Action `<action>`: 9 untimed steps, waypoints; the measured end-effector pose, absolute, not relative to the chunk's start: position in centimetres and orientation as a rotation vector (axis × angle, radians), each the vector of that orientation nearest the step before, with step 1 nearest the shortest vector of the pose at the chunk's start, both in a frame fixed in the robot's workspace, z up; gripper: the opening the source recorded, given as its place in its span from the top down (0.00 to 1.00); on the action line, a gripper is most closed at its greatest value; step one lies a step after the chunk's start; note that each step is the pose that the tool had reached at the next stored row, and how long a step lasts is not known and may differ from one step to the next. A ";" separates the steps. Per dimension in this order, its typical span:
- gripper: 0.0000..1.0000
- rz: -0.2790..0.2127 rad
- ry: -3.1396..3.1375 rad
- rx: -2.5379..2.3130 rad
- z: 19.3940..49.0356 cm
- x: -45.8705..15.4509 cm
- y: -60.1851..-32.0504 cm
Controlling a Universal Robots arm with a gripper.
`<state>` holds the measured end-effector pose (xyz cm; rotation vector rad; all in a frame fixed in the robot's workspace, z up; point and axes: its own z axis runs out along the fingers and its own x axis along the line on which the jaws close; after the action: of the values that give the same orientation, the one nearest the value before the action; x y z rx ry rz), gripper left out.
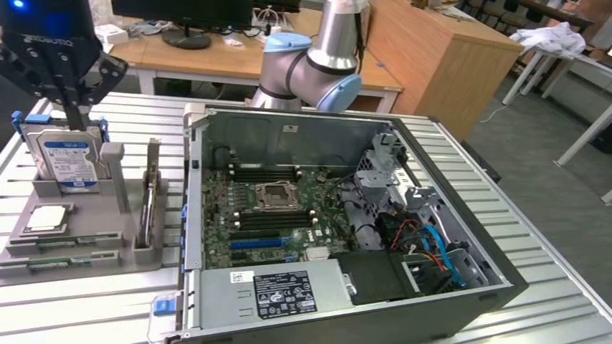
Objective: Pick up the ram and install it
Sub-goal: 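Reach for the ram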
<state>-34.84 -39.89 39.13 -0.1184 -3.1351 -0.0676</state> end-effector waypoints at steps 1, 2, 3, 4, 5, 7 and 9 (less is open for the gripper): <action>0.89 -0.068 -3.134 -0.118 39.1 -35.1 -39.9; 0.89 -0.068 -3.133 -0.118 39.1 -35.3 -39.9; 0.89 -0.067 -3.132 -0.118 39.1 -35.5 -39.9; 0.89 -0.067 -3.131 -0.118 39.1 -35.7 -39.9; 0.89 -0.067 -3.130 -0.118 39.1 -35.9 -39.9; 0.89 -0.067 -3.128 -0.118 39.1 -36.3 -39.9; 0.89 -0.067 -3.126 -0.118 39.1 -36.6 -39.9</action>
<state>-36.61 -39.88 39.09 -0.1184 -3.1259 -0.0669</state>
